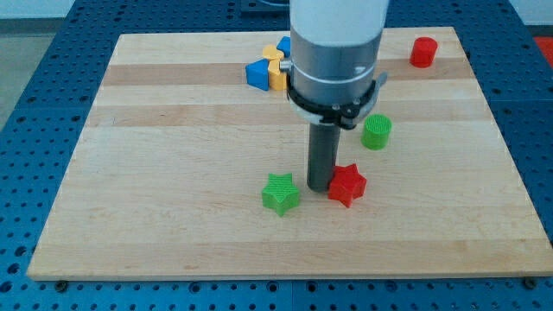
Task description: Move the green star to the bottom center
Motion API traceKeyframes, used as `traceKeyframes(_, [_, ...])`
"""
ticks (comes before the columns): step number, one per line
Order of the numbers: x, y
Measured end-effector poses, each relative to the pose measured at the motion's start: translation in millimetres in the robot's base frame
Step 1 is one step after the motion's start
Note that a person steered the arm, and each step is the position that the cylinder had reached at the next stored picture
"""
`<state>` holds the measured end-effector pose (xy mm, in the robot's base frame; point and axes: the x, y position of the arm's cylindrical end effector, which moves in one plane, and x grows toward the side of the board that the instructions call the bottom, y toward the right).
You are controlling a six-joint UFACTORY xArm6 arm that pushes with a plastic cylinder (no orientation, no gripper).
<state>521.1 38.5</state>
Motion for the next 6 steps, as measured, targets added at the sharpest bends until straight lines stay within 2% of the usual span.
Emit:
traceKeyframes(1, [19.8,0.0])
traceKeyframes(2, [1.3,0.0])
traceKeyframes(3, [-44.5,-3.5])
traceKeyframes(4, [-50.7,-18.9])
traceKeyframes(5, [-31.7,-53.9])
traceKeyframes(6, [-23.9,-57.4])
